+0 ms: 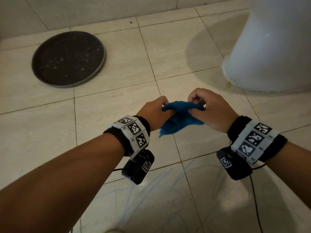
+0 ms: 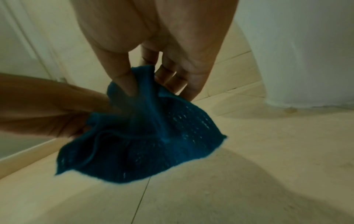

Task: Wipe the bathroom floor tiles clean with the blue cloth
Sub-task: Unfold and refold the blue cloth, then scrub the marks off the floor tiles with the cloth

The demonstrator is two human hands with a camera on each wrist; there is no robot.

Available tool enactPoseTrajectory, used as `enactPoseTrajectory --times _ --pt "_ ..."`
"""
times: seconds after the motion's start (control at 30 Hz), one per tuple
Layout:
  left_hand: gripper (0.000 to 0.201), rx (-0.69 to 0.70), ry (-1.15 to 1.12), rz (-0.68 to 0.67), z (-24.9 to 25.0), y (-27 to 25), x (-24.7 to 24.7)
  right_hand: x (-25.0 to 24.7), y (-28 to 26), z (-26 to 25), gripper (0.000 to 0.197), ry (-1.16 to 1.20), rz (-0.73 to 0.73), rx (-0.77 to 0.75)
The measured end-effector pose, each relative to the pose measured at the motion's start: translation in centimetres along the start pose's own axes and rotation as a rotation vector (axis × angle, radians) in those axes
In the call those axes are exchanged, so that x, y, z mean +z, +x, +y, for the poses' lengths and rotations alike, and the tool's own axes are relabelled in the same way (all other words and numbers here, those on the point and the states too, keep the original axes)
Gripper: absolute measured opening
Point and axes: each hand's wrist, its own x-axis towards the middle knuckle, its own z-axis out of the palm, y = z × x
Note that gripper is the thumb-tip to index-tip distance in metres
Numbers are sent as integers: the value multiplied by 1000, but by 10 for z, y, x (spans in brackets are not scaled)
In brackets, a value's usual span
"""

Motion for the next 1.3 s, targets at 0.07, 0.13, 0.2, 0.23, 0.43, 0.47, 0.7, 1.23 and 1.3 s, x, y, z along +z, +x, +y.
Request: enactPoseTrajectory --times 0.07,0.13,0.2,0.23,0.43,0.47,0.7,1.23,1.3 --pt "3 -37 -157 11 1 0 -1 5 -4 -1 20 -18 -107 -70" --pt "21 -31 -295 -7 1 1 -3 8 -7 0 15 30 -193 -63" --pt "31 7 -393 -55 3 1 -5 7 -7 4 13 110 -175 -22" --pt "34 33 -418 -75 3 0 -6 5 -5 6 17 165 -143 12" --pt "46 217 -411 -129 5 1 -8 1 6 20 64 65 -135 -11" --pt "46 234 -409 -131 5 1 -8 1 6 21 60 55 -147 12" --pt "34 114 -250 -90 -16 3 -11 11 12 17 23 395 -43 230" --pt "40 -62 -417 35 -9 -71 -42 35 5 -68 47 576 -449 210" --pt "40 -72 -349 45 4 -89 -55 26 -5 -86 44 439 -404 196"
